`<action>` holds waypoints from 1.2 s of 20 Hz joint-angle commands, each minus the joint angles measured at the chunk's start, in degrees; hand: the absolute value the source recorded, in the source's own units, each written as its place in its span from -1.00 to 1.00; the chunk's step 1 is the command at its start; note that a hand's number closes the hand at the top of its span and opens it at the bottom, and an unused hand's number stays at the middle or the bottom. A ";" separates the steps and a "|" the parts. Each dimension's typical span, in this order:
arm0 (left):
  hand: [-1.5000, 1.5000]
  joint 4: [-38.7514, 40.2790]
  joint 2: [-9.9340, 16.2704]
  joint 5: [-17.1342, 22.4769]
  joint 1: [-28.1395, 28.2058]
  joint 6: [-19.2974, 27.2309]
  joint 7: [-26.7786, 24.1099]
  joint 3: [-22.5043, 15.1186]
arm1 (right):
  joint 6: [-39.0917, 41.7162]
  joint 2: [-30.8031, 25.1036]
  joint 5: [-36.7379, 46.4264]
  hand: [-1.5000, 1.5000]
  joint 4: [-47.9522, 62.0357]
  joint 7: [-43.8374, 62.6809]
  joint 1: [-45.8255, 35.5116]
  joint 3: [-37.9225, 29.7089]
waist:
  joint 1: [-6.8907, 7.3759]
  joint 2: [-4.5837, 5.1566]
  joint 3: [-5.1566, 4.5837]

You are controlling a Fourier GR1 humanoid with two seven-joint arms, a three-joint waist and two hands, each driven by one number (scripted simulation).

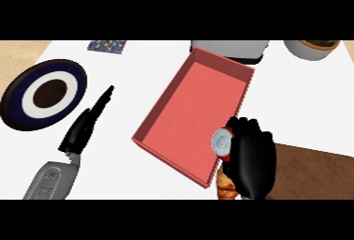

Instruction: Pick the can from the cutting board and place it in the cardboard box

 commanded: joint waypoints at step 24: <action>0.00 1.73 0.00 0.11 0.56 1.69 -0.42 2.44 | 18.85 0.22 -24.73 1.00 15.09 40.91 -34.47 -4.75 | -4.00 -0.06 0.68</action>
